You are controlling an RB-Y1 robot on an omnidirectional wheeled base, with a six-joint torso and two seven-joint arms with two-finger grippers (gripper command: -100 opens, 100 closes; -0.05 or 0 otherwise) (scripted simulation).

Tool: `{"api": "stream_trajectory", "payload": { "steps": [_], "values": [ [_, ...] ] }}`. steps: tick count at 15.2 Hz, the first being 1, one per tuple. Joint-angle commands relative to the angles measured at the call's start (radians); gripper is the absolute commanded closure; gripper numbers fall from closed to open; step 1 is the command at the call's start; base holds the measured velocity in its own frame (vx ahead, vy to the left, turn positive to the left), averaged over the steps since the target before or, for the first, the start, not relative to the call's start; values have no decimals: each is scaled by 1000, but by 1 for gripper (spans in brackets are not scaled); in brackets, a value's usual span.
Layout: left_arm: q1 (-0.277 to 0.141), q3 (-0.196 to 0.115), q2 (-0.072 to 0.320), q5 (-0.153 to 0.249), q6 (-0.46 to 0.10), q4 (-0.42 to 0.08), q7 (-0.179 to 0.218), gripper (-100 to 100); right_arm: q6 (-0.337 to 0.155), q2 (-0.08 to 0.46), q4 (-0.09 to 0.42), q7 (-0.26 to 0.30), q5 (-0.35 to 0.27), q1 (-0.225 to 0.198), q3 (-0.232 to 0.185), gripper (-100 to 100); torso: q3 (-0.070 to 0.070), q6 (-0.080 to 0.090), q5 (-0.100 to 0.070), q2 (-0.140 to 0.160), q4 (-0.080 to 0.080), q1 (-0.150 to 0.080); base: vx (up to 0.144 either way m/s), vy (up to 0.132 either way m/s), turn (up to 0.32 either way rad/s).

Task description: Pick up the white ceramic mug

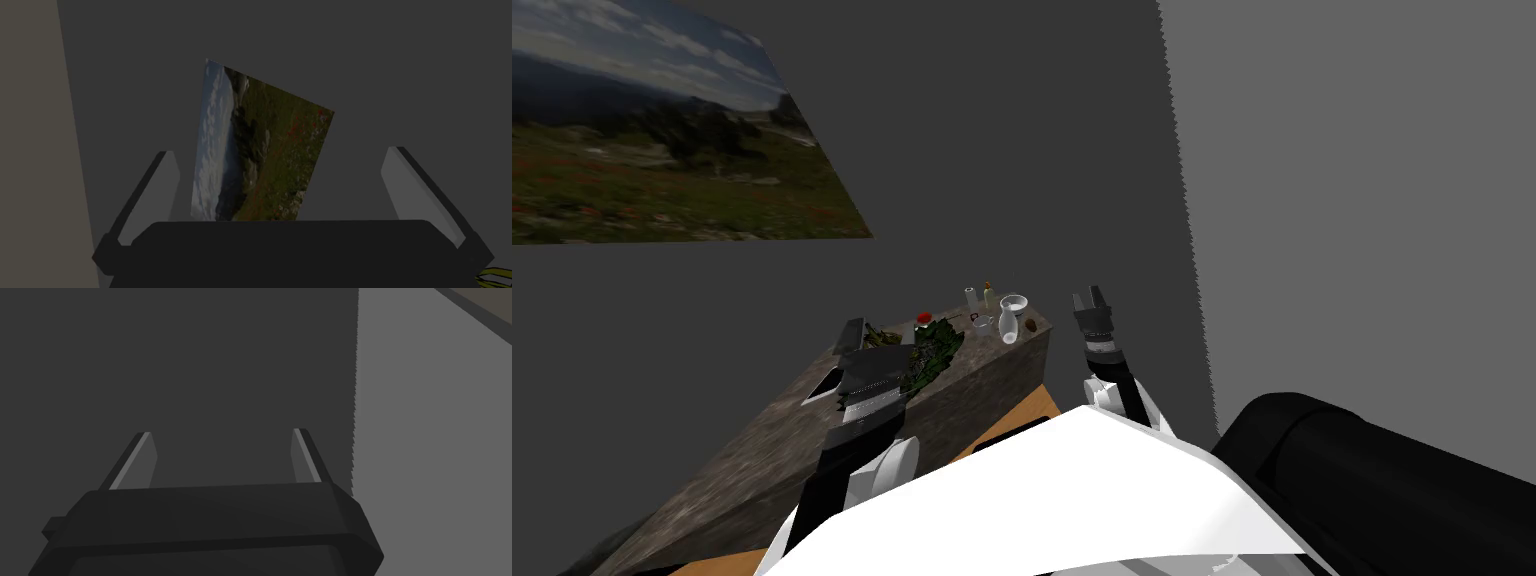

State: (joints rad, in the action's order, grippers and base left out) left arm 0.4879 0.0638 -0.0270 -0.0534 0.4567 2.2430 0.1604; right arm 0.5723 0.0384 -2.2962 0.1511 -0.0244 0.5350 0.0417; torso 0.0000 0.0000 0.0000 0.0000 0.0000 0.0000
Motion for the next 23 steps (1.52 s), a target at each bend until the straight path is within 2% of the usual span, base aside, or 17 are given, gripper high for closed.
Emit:
{"api": "stream_trajectory", "payload": {
  "steps": [1, 2, 3, 5, 6, 7, 8, 9, 10, 11, 12, 13, 15, 18, 20, 21, 23],
  "values": [
    [-8, -2, 34, 5, -17, -6, 2, -100, 0, 0, 0, 0, 0, 0, 0, 0, 0, 0, 0, 0, 0, 0, -2, 3, -55],
    [-16, -4, 60, 11, -35, -12, 4, -100, 0, 0, 0, 0, 0, 0, 0, 0, 0, 0, 0, 0, 0, 0, -7, 14, -121],
    [-16, -4, 60, 11, -35, -12, 4, -100, 0, 0, 0, 0, 0, 0, 0, 0, 0, 0, 0, 0, 0, 1, -10, 20, -100],
    [-39, -11, 116, 27, -87, -31, 10, -100, 0, 0, 0, 0, 0, 0, 0, 0, 0, 0, 0, 1, 0, 2, -17, 25, -122],
    [-39, -11, 116, 27, -87, -31, 10, -100, 0, 0, 0, 0, 0, 0, 0, 0, 1, 1, 0, 1, 0, 3, -22, 35, -132],
    [-54, -15, 144, 38, -121, -43, 13, -100, 0, 0, 0, 0, 0, 0, 0, 0, 1, 0, 1, 1, 0, 3, -19, 36, -167],
    [-54, -15, 144, 38, -121, -43, 13, -100, 0, 0, 0, 0, 0, 0, 0, 0, 1, 1, 1, 1, 0, 3, -16, 36, -118],
    [-71, -20, 172, 50, -156, -57, 18, -100, 0, 0, 0, 0, 0, 0, 0, 0, 1, 0, 1, 1, 0, 3, -20, 35, -141],
    [-71, -20, 172, 50, -160, -57, 18, -100, 0, 0, 0, 0, 0, 0, 0, 0, 1, 1, 1, 1, 0, 3, -20, 32, -130],
    [-89, -25, 200, 63, -193, -73, 22, -100, 0, 0, 0, 0, 0, 0, 0, 0, 1, 0, 1, 1, 0, 3, -22, 30, -160],
    [-89, -25, 200, 63, -203, -73, 22, -100, 0, 0, 0, 0, 0, 0, 0, 0, 1, 1, 1, 1, 0, 3, -23, 33, -139],
    [-109, -31, 227, 78, -229, -90, 28, -100, 0, 0, 0, 0, 0, 0, 0, 0, 1, 0, 1, 1, 0, 3, -22, 38, -230],
    [-109, -31, 227, 78, -251, -90, 28, -100, 0, 0, 0, 0, 0, 0, 0, 0, 1, 0, 1, 1, 0, 3, -22, 36, -107],
    [-154, -44, 280, 111, -327, -130, 40, -100, 0, 0, 0, 0, 0, 0, 0, 0, 0, 0, 1, 1, 0, 3, -21, 31, -159],
    [-154, -44, 280, 111, -359, -130, 40, -100, 0, 0, 0, 0, 0, 0, 0, 0, 1, 1, 1, 1, 0, 4, -24, 42, -137],
    [-178, -51, 305, 129, -391, -152, 46, -100, 0, 0, 0, 0, 0, 0, 0, 0, 1, 0, 1, 1, 0, 3, -22, 27, -194],
    [-178, -51, 305, 129, -418, -152, 46, -100, 0, 0, 0, 0, 0, 0, 0, 0, 1, 1, 1, 1, 0, 3, -23, 25, -141]
  ]
}}
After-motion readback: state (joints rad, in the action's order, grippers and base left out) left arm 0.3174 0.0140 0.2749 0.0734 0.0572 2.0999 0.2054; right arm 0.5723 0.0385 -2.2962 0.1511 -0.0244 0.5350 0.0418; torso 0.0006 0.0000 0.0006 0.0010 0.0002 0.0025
